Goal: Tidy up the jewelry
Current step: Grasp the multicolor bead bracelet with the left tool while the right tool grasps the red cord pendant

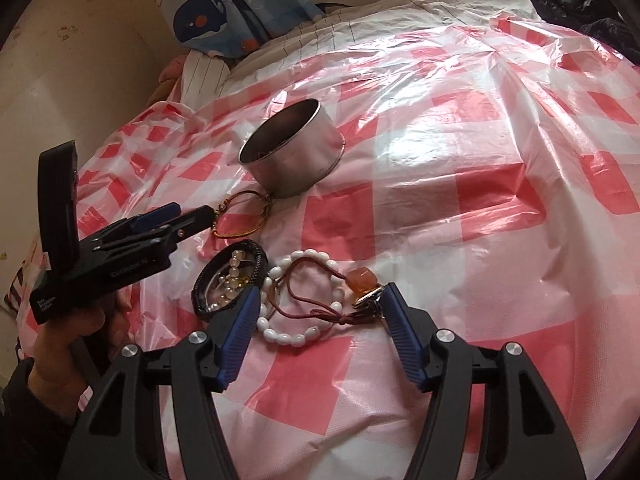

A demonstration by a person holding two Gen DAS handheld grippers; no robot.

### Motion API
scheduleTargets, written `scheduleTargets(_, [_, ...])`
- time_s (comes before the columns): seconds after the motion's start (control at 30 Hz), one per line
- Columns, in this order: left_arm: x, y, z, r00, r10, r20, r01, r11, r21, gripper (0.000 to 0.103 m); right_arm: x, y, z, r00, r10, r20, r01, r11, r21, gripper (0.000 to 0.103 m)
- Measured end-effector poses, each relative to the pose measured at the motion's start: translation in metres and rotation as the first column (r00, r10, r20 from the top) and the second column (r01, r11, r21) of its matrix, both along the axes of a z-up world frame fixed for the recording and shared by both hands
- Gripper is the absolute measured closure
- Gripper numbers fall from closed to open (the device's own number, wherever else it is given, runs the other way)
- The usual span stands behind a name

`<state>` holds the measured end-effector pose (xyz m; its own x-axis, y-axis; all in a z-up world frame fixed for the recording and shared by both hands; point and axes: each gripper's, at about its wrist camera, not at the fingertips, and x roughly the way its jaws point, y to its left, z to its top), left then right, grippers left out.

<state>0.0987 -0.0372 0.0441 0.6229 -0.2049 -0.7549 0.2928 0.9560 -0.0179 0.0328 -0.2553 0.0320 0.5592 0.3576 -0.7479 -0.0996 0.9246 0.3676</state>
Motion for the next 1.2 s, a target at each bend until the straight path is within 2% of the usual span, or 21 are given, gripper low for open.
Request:
scheduleTargets(0.1, [-0.001, -0.008, -0.003, 1.0, -0.031, -0.002, 0.031, 0.999, 0.02, 0.031, 0.004, -0.003, -0.005, 0.999, -0.026, -0.025, 0.026, 1.0, -0.013, 0.042])
scheduleTargets(0.2, [0.0, -0.012, -0.01, 0.999, -0.029, -0.017, 0.029, 0.999, 0.037, 0.031, 0.007, 0.003, -0.009, 0.999, -0.008, -0.037, 0.007, 0.999, -0.042, 0.045])
scheduleTargets(0.23, [0.003, -0.012, -0.012, 0.999, -0.02, -0.027, 0.021, 0.999, 0.03, 0.031, 0.007, 0.004, -0.01, 0.999, 0.002, -0.042, -0.004, 0.999, -0.042, 0.059])
scheduleTargets(0.27, [0.004, -0.011, -0.014, 0.999, -0.013, -0.032, 0.014, 1.0, 0.022, 0.031, 0.007, 0.005, -0.011, 0.999, 0.01, -0.046, -0.012, 0.999, -0.039, 0.067])
scheduleTargets(0.3, [0.007, -0.01, -0.015, 0.999, -0.005, -0.036, 0.005, 1.0, 0.01, 0.031, 0.007, 0.005, -0.011, 0.999, 0.015, -0.044, -0.017, 0.999, -0.033, 0.08])
scheduleTargets(0.33, [0.009, -0.01, -0.016, 0.999, 0.001, -0.041, -0.002, 1.0, -0.003, 0.031, 0.007, 0.006, -0.01, 0.999, 0.019, -0.037, -0.02, 0.999, -0.029, 0.083])
scheduleTargets(0.4, [0.013, -0.011, -0.019, 0.998, -0.003, -0.056, 0.002, 1.0, -0.009, 0.032, 0.005, 0.006, -0.006, 1.0, 0.017, -0.009, -0.017, 0.999, -0.029, 0.083])
scheduleTargets(0.43, [0.012, -0.013, -0.021, 0.998, -0.01, -0.06, 0.01, 1.0, -0.004, 0.043, 0.004, 0.005, -0.003, 1.0, 0.014, 0.009, -0.014, 1.0, -0.024, 0.083])
scheduleTargets(0.47, [0.012, -0.013, -0.022, 0.998, -0.014, -0.066, 0.013, 1.0, -0.004, 0.059, 0.003, 0.003, 0.0, 1.0, 0.008, 0.029, -0.008, 1.0, -0.018, 0.083])
scheduleTargets(0.53, [0.012, -0.013, -0.023, 0.996, -0.03, -0.088, 0.028, 0.999, -0.014, 0.083, 0.001, -0.001, 0.008, 0.997, -0.007, 0.075, 0.007, 1.0, 0.005, 0.083])
scheduleTargets(0.63, [0.011, -0.012, -0.02, 0.996, -0.036, -0.085, 0.034, 0.999, -0.016, 0.1, -0.004, -0.006, 0.02, 0.989, -0.032, 0.144, 0.028, 0.999, 0.029, 0.085])
scheduleTargets(0.73, [0.009, -0.009, -0.011, 0.997, -0.042, -0.058, 0.04, 0.999, -0.026, 0.103, -0.007, -0.011, 0.028, 0.98, -0.057, 0.19, 0.05, 0.998, 0.041, 0.085])
scheduleTargets(0.93, [0.01, -0.002, -0.003, 0.999, -0.022, -0.038, 0.021, 0.999, -0.028, 0.103, -0.006, -0.017, 0.032, 0.974, -0.087, 0.21, 0.076, 0.995, 0.063, 0.085])
scheduleTargets(0.97, [0.011, -0.002, -0.005, 0.999, -0.012, -0.037, 0.011, 1.0, -0.022, 0.098, -0.006, -0.017, 0.032, 0.974, -0.085, 0.208, 0.073, 0.995, 0.063, 0.085])
scheduleTargets(1.0, [0.012, -0.003, -0.007, 0.999, -0.011, -0.048, 0.01, 1.0, -0.022, 0.093, -0.005, -0.017, 0.032, 0.975, -0.08, 0.206, 0.067, 0.996, 0.067, 0.085])
scheduleTargets(1.07, [0.013, -0.006, -0.012, 0.998, -0.013, -0.058, 0.013, 1.0, -0.008, 0.038, -0.005, -0.017, 0.032, 0.973, -0.076, 0.216, 0.061, 0.995, 0.075, 0.085])
scheduleTargets(1.13, [0.01, -0.012, -0.015, 1.0, -0.013, -0.028, 0.014, 1.0, 0.027, 0.035, -0.006, -0.015, 0.035, 0.97, -0.074, 0.233, 0.057, 0.995, 0.078, 0.085])
scheduleTargets(1.2, [0.011, -0.019, -0.021, 0.998, -0.034, -0.055, 0.037, 0.998, 0.058, 0.035, -0.003, -0.014, 0.033, 0.971, -0.077, 0.225, 0.064, 0.996, 0.065, 0.085])
